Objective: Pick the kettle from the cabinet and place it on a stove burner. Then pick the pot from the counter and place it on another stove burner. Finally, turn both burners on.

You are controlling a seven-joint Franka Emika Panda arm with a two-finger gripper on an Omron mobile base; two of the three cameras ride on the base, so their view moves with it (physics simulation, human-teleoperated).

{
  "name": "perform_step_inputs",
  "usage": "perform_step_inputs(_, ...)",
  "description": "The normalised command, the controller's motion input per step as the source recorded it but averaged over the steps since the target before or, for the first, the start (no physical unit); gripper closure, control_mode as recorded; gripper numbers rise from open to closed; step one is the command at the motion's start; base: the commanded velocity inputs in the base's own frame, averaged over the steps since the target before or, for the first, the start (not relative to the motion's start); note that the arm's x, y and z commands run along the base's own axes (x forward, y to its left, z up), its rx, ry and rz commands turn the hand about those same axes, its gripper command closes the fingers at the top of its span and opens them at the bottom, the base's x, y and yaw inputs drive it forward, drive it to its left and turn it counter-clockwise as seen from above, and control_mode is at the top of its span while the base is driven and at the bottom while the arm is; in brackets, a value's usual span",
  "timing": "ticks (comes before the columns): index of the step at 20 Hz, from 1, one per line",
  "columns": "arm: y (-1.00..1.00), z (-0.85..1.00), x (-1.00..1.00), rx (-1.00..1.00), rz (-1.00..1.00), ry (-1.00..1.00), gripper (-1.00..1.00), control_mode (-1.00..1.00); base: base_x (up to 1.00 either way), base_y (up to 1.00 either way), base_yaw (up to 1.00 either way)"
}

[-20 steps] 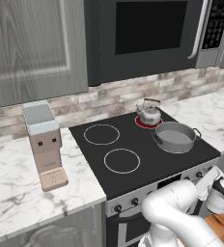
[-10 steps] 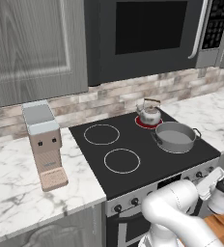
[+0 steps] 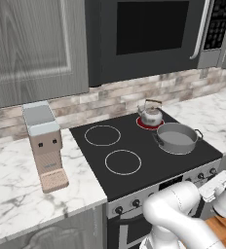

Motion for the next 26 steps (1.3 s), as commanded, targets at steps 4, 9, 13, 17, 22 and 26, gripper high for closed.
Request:
perform_step_inputs(4, -0.28, 0.09, -0.16, 0.07, 0.01, -0.12, -1.0, -1.0, 0.0, 0.0, 0.0)
perform_step_inputs(9, -0.25, 0.13, -0.29, 0.06, 0.01, -0.17, -1.0, -1.0, 0.0, 0.0, 0.0)
perform_step_inputs(13, -0.23, 0.17, -0.13, 0.06, 0.01, -0.13, -1.0, -1.0, 0.0, 0.0, 0.0)
perform_step_inputs(17, -0.27, 0.17, -0.1, 0.06, 0.01, -0.14, -1.0, -1.0, 0.0, 0.0, 0.0)
perform_step_inputs(22, -0.21, 0.13, -0.02, 0.07, 0.03, -0.1, -1.0, -1.0, 0.0, 0.0, 0.0)
perform_step_inputs(26, -0.13, 0.01, 0.04, 0.1, 0.11, -0.05, -1.0, -1.0, 0.0, 0.0, 0.0)
